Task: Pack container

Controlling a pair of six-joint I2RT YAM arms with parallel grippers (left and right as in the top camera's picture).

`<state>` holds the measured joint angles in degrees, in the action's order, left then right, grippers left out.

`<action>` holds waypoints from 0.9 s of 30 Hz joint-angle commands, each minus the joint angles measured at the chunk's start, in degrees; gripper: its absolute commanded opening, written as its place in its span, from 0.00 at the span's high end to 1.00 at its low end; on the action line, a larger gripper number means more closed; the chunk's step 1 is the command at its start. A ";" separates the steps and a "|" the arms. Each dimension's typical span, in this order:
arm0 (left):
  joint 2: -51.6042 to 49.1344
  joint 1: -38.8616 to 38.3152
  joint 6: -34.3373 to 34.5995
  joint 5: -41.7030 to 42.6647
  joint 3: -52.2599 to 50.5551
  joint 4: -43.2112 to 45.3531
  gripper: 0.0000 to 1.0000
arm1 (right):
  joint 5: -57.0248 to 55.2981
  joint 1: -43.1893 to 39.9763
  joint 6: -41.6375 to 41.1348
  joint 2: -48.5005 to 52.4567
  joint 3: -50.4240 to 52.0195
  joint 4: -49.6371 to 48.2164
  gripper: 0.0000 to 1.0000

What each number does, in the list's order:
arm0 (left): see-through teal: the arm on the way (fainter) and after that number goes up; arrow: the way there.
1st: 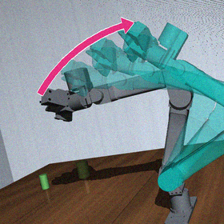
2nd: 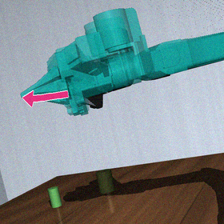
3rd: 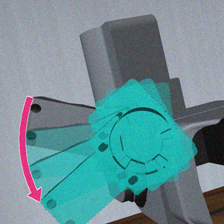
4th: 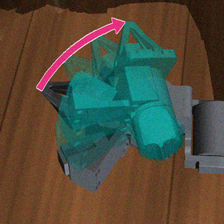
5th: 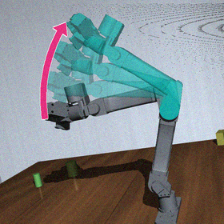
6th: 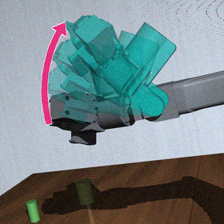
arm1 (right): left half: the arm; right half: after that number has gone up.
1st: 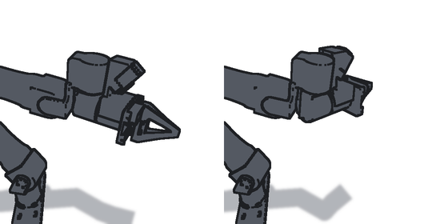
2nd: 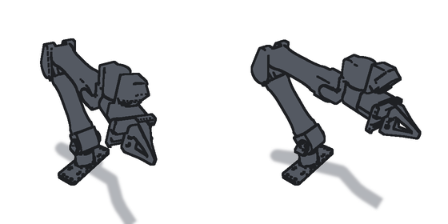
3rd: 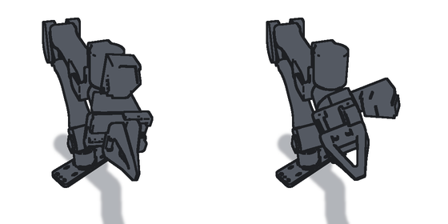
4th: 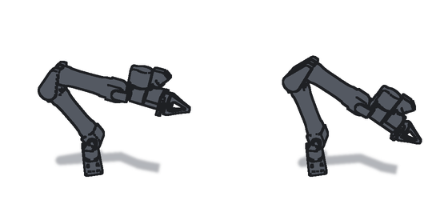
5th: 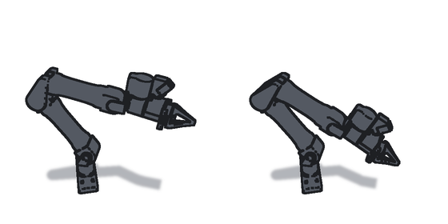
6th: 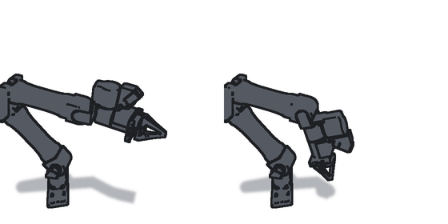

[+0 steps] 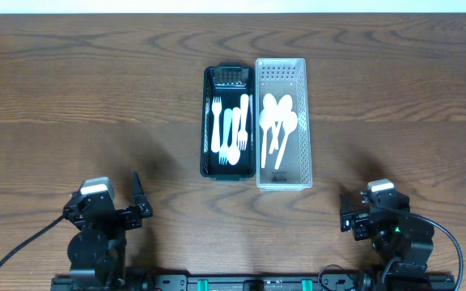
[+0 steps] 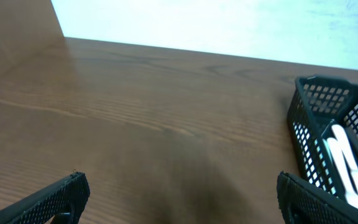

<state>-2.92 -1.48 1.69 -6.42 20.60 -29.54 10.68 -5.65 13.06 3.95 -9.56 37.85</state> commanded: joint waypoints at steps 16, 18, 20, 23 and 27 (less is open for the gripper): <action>2.80 0.44 0.50 -0.09 -6.80 1.75 0.02 | 0.26 0.48 0.72 -0.52 0.42 -0.15 0.01; 2.80 0.44 0.50 -0.09 -7.96 2.78 0.02 | 0.26 0.46 0.72 -0.52 0.42 -0.15 0.01; 2.80 0.44 0.50 -0.09 -9.11 3.85 0.02 | 0.26 0.46 0.72 -0.52 0.42 -0.15 0.01; 2.80 0.44 0.50 -0.09 -10.64 5.51 0.02 | 0.26 0.46 0.72 -0.52 0.42 -0.15 0.01; 2.80 0.44 0.50 -0.09 -12.11 6.12 0.02 | 0.26 0.46 0.72 -0.52 0.42 -0.15 0.01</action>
<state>-0.62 -1.48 1.69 -6.44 9.30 -23.90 10.70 -5.65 13.06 3.95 -9.56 37.85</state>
